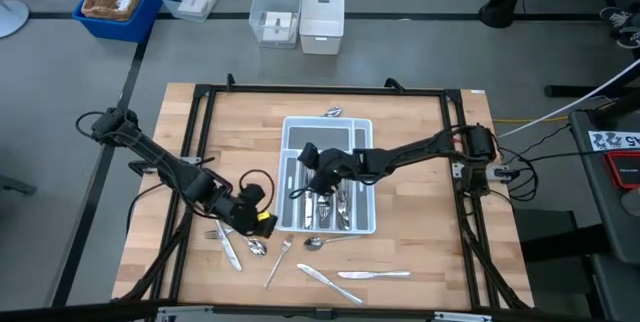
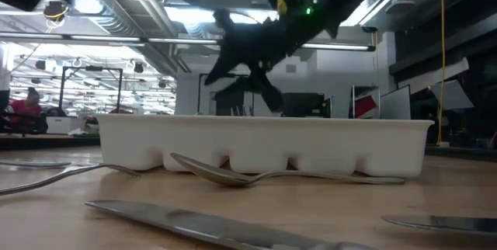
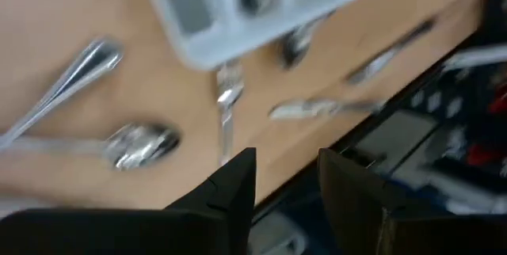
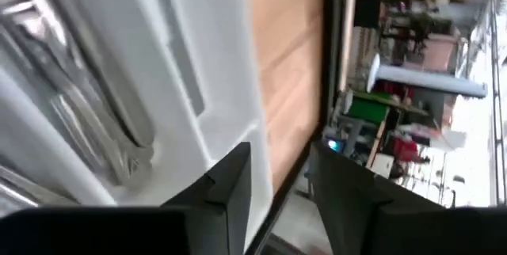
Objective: Sort silverware
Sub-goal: Put the silver table knife into the white cutlery tray
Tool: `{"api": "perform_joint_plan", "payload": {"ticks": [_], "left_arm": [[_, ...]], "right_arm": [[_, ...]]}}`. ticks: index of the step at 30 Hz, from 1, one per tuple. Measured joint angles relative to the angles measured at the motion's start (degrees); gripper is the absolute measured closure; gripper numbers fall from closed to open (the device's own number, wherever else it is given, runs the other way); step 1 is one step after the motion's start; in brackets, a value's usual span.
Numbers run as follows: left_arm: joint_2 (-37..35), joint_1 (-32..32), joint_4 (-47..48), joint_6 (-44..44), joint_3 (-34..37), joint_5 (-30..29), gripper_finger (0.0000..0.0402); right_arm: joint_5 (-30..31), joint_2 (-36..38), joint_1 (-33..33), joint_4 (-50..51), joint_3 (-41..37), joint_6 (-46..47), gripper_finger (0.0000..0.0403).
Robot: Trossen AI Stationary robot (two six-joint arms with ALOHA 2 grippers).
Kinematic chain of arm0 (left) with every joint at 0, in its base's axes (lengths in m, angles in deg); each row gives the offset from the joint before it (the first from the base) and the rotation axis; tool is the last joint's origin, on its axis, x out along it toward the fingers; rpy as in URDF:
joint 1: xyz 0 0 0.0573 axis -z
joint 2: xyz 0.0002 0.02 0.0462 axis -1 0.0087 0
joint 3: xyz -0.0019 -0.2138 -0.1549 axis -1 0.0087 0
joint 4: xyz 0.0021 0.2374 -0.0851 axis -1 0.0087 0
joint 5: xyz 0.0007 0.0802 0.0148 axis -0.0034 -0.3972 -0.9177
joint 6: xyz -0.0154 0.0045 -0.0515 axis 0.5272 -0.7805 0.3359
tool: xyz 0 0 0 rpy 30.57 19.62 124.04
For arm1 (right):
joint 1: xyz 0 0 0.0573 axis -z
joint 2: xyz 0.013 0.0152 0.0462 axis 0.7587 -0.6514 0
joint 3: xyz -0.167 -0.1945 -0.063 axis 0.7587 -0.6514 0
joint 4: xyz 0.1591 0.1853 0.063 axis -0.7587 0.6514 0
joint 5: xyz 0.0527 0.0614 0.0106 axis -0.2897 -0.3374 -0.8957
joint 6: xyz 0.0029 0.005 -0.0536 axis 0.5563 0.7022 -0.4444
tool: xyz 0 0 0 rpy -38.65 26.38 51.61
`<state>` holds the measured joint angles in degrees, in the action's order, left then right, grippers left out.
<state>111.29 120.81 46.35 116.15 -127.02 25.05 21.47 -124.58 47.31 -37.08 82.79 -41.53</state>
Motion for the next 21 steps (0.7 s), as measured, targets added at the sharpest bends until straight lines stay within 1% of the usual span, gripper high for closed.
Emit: {"api": "perform_joint_plan", "payload": {"ticks": [3, 7, 10, 12, 15, 18, 21], "left_arm": [[0.0, 0.7, 3.8, -1.7, 0.0, 3.8, 0.0274], [0.0, 2.2, 11.6, -3.3, 0.0, 4.5, 0.0274], [0.0, 3.3, 15.4, -2.1, 0.0, 5.1, 0.0274], [0.1, 3.9, 16.4, 1.1, 0.0, 7.5, 0.0274], [0.1, 4.9, 15.0, 7.7, 0.0, 11.5, 0.0274], [0.1, 6.7, 14.2, 14.2, 0.0, 12.6, 0.0274], [0.1, 8.1, 14.2, 19.3, 0.0, 12.3, 0.0274]], "right_arm": [[0.6, 2.2, -0.9, 2.4, 0.8, 4.3, 0.0278], [0.5, 5.5, -2.0, 10.3, 3.4, 14.4, 0.0281], [0.5, 7.7, -2.3, 17.7, 5.5, 24.0, 0.0281], [0.5, 8.9, -2.8, 23.8, 7.1, 32.0, 0.0281], [-0.5, 10.6, -3.0, 33.8, 9.5, 43.8, 0.0281], [-4.7, 11.1, -3.3, 42.7, 11.3, 52.8, 0.0281], [-10.3, 11.2, -3.4, 50.3, 12.2, 58.3, 0.0282]]}}
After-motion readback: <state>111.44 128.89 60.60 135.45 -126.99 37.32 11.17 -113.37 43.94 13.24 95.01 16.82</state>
